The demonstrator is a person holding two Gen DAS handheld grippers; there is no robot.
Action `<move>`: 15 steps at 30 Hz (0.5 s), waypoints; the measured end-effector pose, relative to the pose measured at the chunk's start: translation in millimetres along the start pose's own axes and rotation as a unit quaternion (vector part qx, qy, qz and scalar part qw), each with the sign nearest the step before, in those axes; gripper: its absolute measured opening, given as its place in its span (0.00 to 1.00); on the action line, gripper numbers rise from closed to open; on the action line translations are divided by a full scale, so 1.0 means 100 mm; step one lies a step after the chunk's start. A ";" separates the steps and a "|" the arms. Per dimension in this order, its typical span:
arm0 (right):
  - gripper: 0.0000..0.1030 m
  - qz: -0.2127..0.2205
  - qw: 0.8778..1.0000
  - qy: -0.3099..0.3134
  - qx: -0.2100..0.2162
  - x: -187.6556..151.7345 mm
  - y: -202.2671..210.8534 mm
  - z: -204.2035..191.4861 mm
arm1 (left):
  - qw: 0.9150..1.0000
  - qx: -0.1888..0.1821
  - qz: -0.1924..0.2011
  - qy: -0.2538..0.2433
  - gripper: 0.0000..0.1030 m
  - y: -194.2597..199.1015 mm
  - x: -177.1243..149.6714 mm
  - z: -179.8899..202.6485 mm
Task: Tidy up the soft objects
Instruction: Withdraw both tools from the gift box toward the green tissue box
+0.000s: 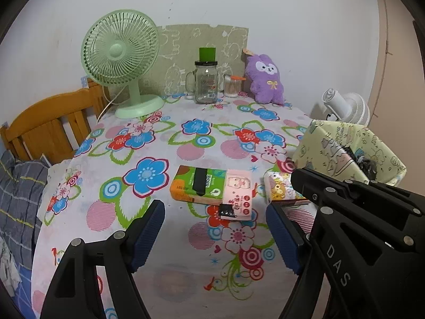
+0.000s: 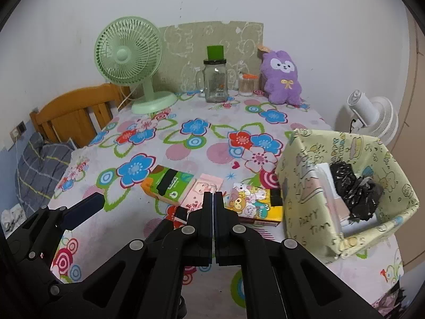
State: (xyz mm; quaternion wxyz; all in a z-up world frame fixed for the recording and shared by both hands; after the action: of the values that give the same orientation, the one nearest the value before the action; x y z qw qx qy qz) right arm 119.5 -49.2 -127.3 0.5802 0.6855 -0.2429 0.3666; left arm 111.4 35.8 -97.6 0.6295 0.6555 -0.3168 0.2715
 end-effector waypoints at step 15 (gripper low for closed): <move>0.02 -0.010 1.000 -0.009 0.014 -0.02 -0.40 -0.03 | 1.000 0.009 -0.017 -0.006 0.72 -0.34 -0.03 -0.11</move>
State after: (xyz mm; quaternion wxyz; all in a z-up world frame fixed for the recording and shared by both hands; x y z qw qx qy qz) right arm 148.6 -38.0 -153.3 0.5717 0.6998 -0.2359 0.3576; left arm 135.7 47.5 -121.1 0.6263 0.6681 -0.3071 0.2591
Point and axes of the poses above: each gripper's, at about its wrist camera, not at the fingertips, and y roughly against the way its jaws point, z to its right, x to its top, the point moved 3 cm from there along -y, roughly the way its jaws point, and after that the axes turned 9 degrees about x, right-handed, at the moved point
